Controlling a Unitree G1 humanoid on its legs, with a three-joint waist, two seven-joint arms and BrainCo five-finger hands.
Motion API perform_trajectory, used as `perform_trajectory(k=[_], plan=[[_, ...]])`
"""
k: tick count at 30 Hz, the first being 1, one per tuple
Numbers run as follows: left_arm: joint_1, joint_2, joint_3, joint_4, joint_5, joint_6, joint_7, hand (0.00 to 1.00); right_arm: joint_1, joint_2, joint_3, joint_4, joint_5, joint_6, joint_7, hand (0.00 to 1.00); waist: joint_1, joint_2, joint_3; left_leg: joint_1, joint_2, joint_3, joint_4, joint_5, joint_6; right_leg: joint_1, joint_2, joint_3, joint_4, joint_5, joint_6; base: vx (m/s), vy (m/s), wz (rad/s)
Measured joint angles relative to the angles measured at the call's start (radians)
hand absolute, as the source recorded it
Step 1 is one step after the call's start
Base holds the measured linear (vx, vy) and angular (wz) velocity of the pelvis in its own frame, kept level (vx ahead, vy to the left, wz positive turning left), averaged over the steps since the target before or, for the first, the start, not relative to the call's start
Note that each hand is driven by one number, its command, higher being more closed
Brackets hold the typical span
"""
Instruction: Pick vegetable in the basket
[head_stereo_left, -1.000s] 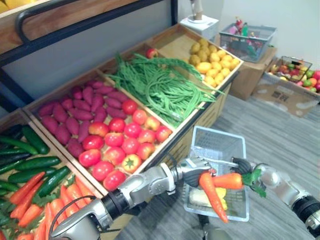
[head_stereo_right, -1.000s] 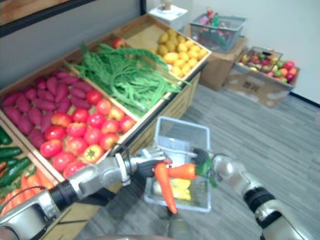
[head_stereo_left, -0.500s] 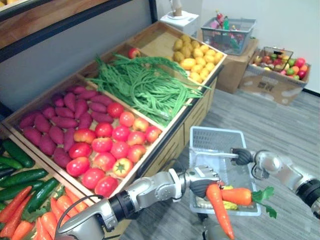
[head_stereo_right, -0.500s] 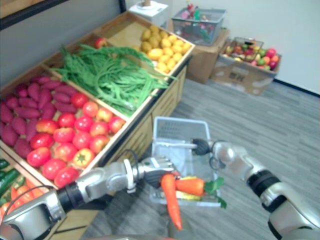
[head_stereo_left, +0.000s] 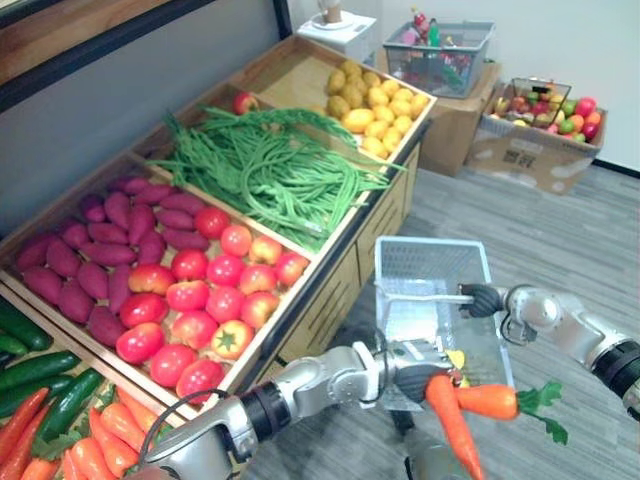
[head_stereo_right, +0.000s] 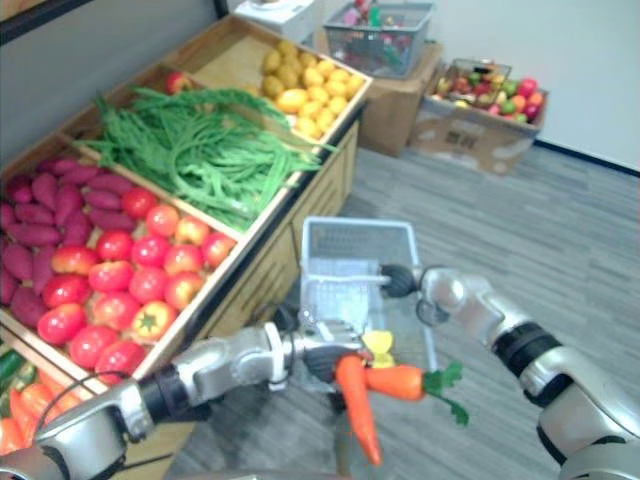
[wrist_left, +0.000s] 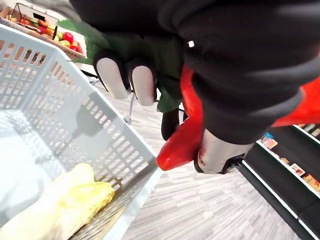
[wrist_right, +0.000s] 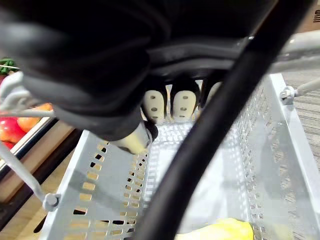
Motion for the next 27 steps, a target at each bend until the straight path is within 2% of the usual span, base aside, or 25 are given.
perform_trajectory(k=[14,15,18,27], plan=[[-0.069,-0.112,0.000,0.223,0.043,0.042,0.021,1.00,-0.058,0.069,0.009,0.000,0.012,0.009,0.005,1.00,-0.001,-0.014,0.009,-0.011,-0.007,0.020,-0.010,-0.002,-0.006,-0.020,0.006,0.018,-0.006,0.001,0.000,-0.03,-0.026,-0.03],[-0.080,-0.115,0.001,0.240,0.044,0.046,0.022,0.00,-0.067,0.072,0.009,0.000,0.012,0.009,0.005,1.00,-0.001,-0.018,0.011,-0.011,-0.009,0.021,-0.011,-0.002,-0.006,-0.020,0.005,0.019,-0.006,0.001,0.000,-0.03,-0.023,-0.01],[-0.092,-0.129,0.013,0.286,0.059,0.063,0.031,0.00,-0.083,0.085,0.009,0.000,0.013,0.010,0.005,1.00,-0.002,-0.033,0.021,-0.007,-0.019,0.023,-0.021,-0.002,-0.006,-0.020,0.003,0.025,-0.006,0.002,0.001,-0.05,-0.025,-0.03],[-0.118,-0.165,0.056,0.416,0.112,0.108,0.029,0.00,-0.104,0.104,0.009,0.000,0.021,0.014,0.005,1.00,-0.004,-0.044,0.044,-0.019,-0.038,0.018,-0.032,-0.001,-0.005,-0.033,-0.009,0.033,-0.007,0.005,0.006,-0.06,-0.035,-0.01]])
